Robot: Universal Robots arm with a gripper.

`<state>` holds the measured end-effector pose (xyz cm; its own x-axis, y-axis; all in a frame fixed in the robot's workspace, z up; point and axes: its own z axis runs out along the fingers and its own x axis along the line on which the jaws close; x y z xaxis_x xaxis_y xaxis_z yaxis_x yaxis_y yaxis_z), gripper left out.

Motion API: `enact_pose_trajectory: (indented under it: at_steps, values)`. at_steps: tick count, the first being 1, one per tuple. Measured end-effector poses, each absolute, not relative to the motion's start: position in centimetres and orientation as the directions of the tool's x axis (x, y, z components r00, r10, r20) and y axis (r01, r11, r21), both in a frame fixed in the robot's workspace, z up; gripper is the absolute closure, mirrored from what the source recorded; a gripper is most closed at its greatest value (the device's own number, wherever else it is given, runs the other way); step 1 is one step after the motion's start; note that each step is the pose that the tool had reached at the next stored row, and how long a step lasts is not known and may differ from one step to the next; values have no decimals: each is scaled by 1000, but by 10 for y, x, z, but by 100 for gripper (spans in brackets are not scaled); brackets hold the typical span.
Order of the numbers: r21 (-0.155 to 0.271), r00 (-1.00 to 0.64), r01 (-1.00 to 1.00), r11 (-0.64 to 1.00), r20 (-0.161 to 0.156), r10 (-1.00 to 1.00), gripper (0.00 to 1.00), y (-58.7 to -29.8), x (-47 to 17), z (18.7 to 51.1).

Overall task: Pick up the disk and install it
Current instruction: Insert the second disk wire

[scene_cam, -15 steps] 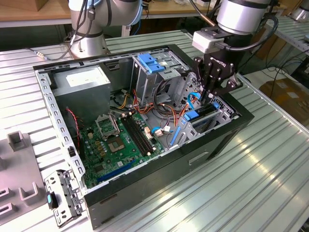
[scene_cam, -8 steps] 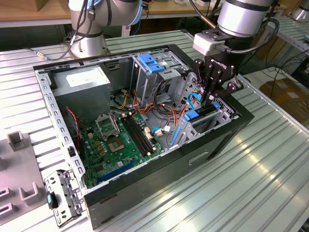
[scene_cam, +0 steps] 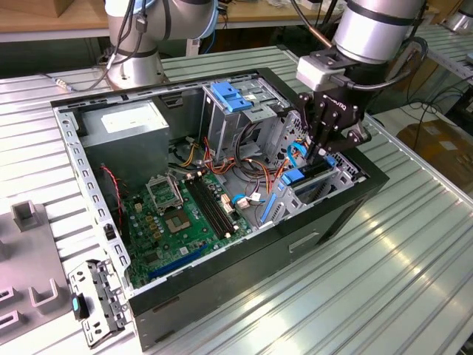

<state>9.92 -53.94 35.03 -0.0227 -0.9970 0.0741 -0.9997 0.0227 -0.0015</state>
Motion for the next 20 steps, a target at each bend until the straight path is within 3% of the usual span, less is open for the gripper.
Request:
enact_pose_trajectory:
  at_steps: [20]
  values:
    - [-1, -27, -1000, 26, 72, -997, 84, -542, 100, 340]
